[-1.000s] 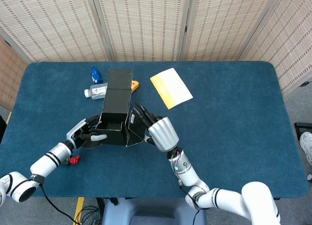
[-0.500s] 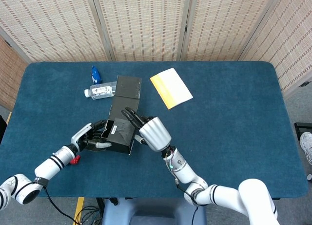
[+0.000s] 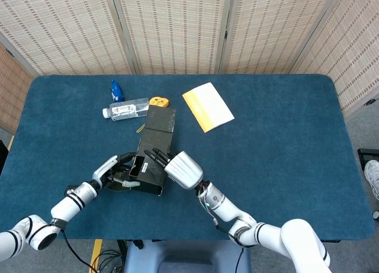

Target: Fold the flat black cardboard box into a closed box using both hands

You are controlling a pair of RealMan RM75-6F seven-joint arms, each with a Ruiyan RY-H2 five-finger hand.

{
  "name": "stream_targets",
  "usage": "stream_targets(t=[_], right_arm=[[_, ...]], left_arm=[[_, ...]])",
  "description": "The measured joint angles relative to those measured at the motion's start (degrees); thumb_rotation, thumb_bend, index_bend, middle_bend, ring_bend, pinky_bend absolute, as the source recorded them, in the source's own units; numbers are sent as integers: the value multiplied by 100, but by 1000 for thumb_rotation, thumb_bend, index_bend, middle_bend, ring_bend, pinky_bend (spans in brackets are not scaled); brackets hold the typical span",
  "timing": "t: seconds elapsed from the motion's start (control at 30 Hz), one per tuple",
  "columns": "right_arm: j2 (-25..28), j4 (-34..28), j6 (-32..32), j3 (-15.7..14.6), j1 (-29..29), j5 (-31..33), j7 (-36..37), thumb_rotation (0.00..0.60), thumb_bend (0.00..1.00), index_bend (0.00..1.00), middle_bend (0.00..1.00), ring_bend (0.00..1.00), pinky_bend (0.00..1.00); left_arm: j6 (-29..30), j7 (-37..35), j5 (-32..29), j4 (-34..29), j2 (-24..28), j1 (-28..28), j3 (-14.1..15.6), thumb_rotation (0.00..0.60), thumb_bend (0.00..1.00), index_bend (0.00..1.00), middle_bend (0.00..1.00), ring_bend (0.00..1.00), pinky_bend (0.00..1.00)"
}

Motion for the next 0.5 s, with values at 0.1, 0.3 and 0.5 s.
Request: stream_targets(t=[0.1, 0.3, 0.5], right_arm=[[-128, 287, -101, -135, 16, -58, 109, 600, 93, 73, 249, 653, 912], [-356, 755, -188, -331, 46, -171, 398, 600, 93, 73, 249, 654, 912], [-415, 961, -26, -400, 58, -262, 629, 600, 97, 75, 254, 654, 912]], left_arm=[[145, 106, 23, 162, -176, 70, 34, 600, 87, 232, 301, 627, 492], [411, 342, 66, 541, -494, 203, 83, 600, 88, 232, 301, 627, 478], [673, 774, 149, 750, -691, 291, 115, 600, 88, 233, 301, 627, 477]])
